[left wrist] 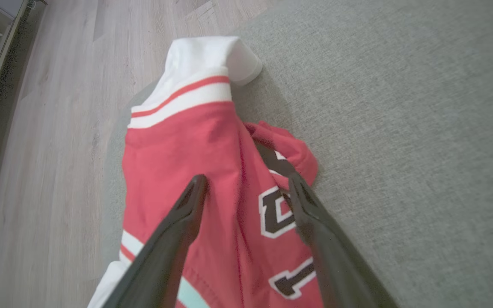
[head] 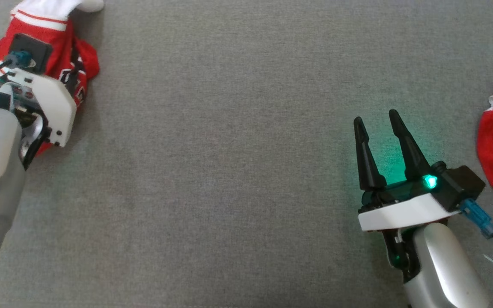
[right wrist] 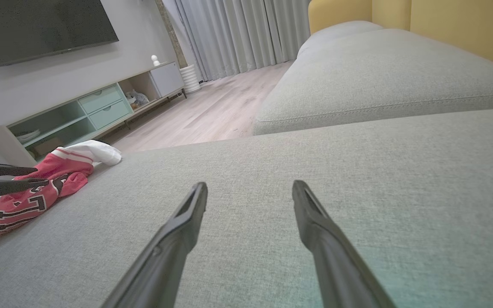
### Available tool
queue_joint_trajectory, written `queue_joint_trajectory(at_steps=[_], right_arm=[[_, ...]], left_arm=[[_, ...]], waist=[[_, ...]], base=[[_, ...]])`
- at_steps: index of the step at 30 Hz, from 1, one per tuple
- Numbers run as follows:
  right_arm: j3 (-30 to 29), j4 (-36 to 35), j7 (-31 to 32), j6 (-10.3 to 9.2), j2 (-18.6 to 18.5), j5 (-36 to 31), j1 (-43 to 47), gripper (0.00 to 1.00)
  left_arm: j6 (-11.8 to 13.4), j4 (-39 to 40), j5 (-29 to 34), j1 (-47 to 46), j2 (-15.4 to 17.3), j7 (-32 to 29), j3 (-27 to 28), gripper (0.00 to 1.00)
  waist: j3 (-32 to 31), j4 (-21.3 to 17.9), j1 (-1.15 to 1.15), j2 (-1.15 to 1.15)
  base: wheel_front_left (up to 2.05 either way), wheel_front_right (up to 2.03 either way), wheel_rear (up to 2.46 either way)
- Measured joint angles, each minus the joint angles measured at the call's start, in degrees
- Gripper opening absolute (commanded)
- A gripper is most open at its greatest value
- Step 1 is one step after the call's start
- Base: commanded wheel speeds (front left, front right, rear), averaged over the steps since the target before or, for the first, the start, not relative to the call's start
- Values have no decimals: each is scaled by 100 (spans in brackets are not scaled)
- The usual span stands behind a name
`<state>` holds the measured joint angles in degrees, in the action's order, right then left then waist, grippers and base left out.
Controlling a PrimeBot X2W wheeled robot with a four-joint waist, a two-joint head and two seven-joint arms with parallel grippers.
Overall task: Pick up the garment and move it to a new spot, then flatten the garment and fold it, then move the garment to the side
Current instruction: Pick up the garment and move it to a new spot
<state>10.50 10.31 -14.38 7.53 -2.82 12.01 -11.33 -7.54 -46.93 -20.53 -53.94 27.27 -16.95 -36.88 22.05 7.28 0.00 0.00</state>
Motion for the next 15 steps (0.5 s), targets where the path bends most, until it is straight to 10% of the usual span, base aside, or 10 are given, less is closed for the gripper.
queue_joint_trajectory(at_steps=[2,4,5,15], right_arm=[[-12,-41,-1,0,0,0,-1,100],[-42,-63,-1,0,0,0,-1,100],[-60,-70,-1,0,0,0,-1,100],[-108,-59,-1,0,0,20,14,100]], left_arm=[[55,-291,1,-115,-58,53,-5,99],[55,-433,11,-163,-67,121,-15,8],[53,-469,46,-176,-65,230,-31,0],[307,-631,164,-289,-52,1716,-20,0]], waist=[[44,-59,0,0],[60,-85,0,0],[65,-96,0,0],[-269,-92,-1,0]], base=[[0,0,0],[0,0,0],[0,0,0],[0,0,0]])
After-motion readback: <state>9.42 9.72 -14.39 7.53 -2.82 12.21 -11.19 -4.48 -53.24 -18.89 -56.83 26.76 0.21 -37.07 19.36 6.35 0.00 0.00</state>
